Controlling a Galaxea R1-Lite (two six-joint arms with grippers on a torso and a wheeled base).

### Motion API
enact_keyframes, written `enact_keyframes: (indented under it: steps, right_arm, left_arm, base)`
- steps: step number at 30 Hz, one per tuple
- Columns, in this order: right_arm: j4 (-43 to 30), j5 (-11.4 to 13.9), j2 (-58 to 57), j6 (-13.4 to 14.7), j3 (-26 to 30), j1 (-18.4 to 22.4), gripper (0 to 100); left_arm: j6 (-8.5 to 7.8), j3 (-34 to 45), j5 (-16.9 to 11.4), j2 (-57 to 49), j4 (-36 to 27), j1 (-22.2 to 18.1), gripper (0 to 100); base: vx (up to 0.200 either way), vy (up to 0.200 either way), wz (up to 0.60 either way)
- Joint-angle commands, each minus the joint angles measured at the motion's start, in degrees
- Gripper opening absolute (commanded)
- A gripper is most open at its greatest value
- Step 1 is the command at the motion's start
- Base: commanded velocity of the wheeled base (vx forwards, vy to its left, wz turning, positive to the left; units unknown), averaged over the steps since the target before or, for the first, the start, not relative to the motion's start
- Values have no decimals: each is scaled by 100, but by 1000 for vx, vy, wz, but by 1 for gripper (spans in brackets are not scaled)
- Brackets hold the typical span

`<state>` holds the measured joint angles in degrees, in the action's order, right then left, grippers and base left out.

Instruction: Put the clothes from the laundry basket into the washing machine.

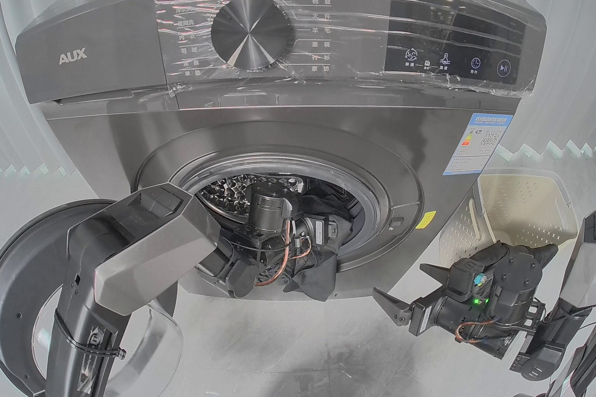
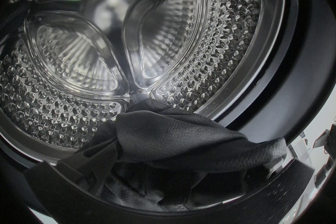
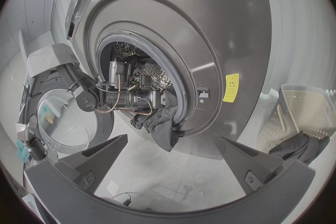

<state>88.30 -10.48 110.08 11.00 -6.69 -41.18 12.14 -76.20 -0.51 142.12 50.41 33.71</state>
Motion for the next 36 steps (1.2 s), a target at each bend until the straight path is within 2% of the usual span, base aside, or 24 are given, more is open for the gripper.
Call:
enact_keyframes:
  steps: [1, 4, 5, 8, 11, 16, 18, 20, 21, 25, 27, 34, 35, 36]
  right_arm:
    - [3, 2, 13, -1, 1, -4, 100]
    - [3, 2, 13, -1, 1, -13, 100]
    - [3, 2, 13, -1, 1, -13, 100]
    - [3, 2, 13, -1, 10, -13, 100]
    - [-5, 11, 22, -1, 10, -22, 100]
    - [3, 2, 57, -1, 10, -57, 100]
    - [3, 2, 92, -1, 10, -57, 100]
    - [3, 2, 101, -1, 10, -57, 100]
    - [3, 2, 110, -1, 10, -57, 100]
    - [3, 2, 136, -10, 10, -57, 100]
    - [3, 2, 180, -10, 10, -57, 100]
    - [3, 11, 189, -10, 10, -57, 100]
    - [3, 11, 189, -10, 10, -57, 100]
    - [3, 2, 189, -10, 10, -57, 100]
  left_arm:
    - [-1, 158, -10, -123, -5, 31, 100]
    - [-10, 308, -10, -105, 4, 48, 100]
    - [-10, 343, -10, -79, 4, 66, 0]
    - [-10, 352, -10, 26, 39, 75, 0]
    - [-107, 281, 7, 229, 171, 83, 0]
    - [-63, 123, 130, 299, 294, 110, 0]
    - [-72, -79, 394, 413, 444, 57, 0]
    - [-80, -105, 420, 431, 461, 57, 0]
    - [-107, -501, 886, 571, 602, -84, 0]
    - [-133, -1160, 1229, 677, 540, -374, 0]
    - [-133, -1327, 1326, 686, 505, -479, 0]
    - [-133, -1450, 1334, 677, 400, -690, 0]
    - [-133, -1450, 1334, 668, 400, -690, 100]
    - [-124, -1432, 1334, 659, 400, -699, 100]
  base:
    - [0, 0, 0]
    - [0, 0, 0]
    - [0, 0, 0]
    - [0, 0, 0]
    - [0, 0, 0]
    - [0, 0, 0]
    - [0, 0, 0]
    - [0, 0, 0]
    - [0, 0, 0]
    - [0, 0, 0]
    - [0, 0, 0]
    - [0, 0, 0]
    - [0, 0, 0]
    - [0, 0, 0]
